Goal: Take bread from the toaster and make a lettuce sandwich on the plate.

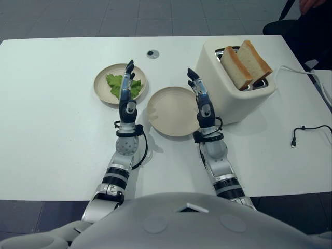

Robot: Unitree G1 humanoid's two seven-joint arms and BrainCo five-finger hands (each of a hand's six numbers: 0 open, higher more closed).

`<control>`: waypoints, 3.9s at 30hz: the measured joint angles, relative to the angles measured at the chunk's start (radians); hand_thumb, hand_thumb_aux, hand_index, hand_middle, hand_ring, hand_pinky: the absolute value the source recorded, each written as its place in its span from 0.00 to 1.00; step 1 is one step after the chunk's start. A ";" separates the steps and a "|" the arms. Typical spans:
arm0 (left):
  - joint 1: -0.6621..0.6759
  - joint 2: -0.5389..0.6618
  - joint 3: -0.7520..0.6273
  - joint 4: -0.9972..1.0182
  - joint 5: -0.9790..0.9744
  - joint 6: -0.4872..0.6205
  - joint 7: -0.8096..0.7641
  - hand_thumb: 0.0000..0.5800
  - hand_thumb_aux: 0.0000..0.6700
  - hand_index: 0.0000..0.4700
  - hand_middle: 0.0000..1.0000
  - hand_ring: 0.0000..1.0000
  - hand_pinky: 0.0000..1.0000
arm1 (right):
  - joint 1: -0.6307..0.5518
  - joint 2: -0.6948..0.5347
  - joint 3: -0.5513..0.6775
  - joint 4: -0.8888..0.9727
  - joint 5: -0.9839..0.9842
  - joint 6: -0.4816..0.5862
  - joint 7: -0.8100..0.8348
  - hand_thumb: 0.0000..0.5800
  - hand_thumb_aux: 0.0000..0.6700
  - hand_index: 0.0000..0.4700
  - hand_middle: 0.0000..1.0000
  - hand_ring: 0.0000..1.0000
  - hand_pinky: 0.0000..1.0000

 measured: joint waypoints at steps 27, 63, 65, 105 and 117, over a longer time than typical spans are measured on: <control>0.004 -0.021 0.000 -0.012 0.016 -0.005 -0.003 0.00 0.00 0.00 0.00 0.00 0.00 | -0.067 -0.576 -0.491 -0.230 -0.616 0.544 -0.136 0.00 0.00 0.00 0.00 0.00 0.00; 0.028 -0.029 0.002 -0.055 0.035 0.010 0.006 0.00 0.00 0.00 0.00 0.00 0.00 | -0.014 -0.317 -0.105 -0.616 -0.509 0.218 -0.473 1.00 1.00 1.00 1.00 1.00 1.00; 0.028 -0.029 0.003 -0.063 0.035 0.009 0.014 0.00 0.00 0.00 0.00 0.00 0.00 | 0.024 -0.270 0.015 -0.583 -0.299 0.219 -0.344 1.00 1.00 1.00 1.00 1.00 1.00; -0.516 0.562 -0.178 0.585 0.660 0.613 0.215 0.08 0.04 0.04 0.00 0.00 0.00 | -0.038 -0.178 0.239 -0.312 -0.677 0.530 -0.255 0.00 0.00 0.00 0.00 0.00 0.00; -0.531 0.585 -0.265 0.595 0.551 0.466 0.110 1.00 1.00 1.00 0.00 0.00 0.00 | -0.039 -0.143 0.256 -0.379 -0.694 0.532 -0.272 0.00 0.00 0.00 0.00 0.00 0.00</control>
